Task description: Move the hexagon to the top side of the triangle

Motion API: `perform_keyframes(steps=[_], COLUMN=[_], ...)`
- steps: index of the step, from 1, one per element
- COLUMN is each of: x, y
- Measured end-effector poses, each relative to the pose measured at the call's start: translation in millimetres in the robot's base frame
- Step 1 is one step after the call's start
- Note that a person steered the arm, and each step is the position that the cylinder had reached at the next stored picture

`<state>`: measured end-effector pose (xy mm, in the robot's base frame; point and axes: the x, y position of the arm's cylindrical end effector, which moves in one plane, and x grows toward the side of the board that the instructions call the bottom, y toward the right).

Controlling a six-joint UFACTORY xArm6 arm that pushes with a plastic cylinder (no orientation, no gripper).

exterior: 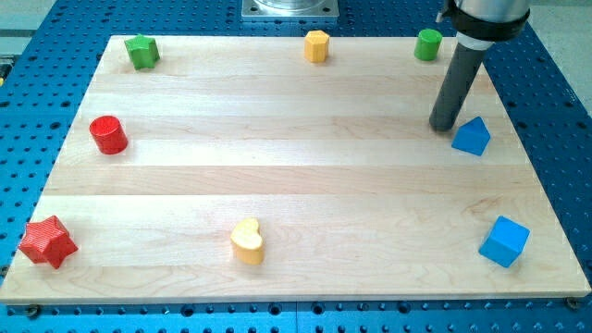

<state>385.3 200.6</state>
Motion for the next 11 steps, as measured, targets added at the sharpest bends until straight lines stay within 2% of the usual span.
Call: perform_keyframes(steps=[4, 5, 6, 7, 8, 9, 10, 11], x=[-8, -61, -78, -86, -139, -180, -157, -104], y=[-10, -31, -74, -173, -208, -206, -134, -63])
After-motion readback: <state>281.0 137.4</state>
